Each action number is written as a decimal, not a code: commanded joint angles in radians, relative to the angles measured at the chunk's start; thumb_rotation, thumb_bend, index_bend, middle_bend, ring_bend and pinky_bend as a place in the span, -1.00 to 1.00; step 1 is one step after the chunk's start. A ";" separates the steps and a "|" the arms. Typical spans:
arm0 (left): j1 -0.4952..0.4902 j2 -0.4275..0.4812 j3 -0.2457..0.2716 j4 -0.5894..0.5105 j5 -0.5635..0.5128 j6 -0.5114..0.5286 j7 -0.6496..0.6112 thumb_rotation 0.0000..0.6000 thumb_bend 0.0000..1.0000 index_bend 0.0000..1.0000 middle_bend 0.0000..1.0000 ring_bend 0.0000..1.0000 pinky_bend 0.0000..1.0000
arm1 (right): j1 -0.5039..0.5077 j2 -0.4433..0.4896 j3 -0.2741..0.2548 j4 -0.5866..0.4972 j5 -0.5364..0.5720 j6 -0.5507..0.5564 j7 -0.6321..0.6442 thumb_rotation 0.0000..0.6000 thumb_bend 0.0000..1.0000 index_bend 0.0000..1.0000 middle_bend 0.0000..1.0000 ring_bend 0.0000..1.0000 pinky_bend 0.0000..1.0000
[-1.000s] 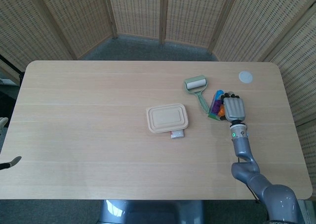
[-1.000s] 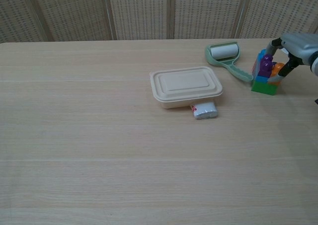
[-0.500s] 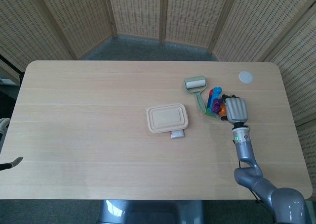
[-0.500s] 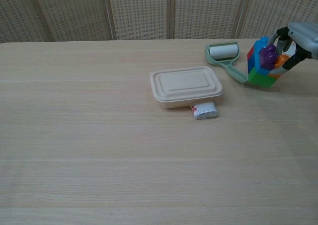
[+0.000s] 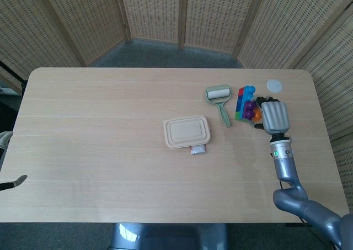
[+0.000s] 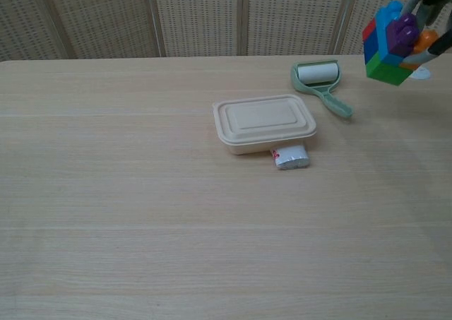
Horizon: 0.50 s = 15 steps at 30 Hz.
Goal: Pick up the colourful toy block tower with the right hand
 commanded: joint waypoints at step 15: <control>-0.001 0.007 0.002 -0.003 0.008 -0.001 -0.016 1.00 -1.00 -1.00 -1.00 -1.00 -1.00 | 0.016 0.333 0.170 -0.519 0.092 0.075 -0.270 1.00 -1.00 0.27 0.01 -0.21 0.07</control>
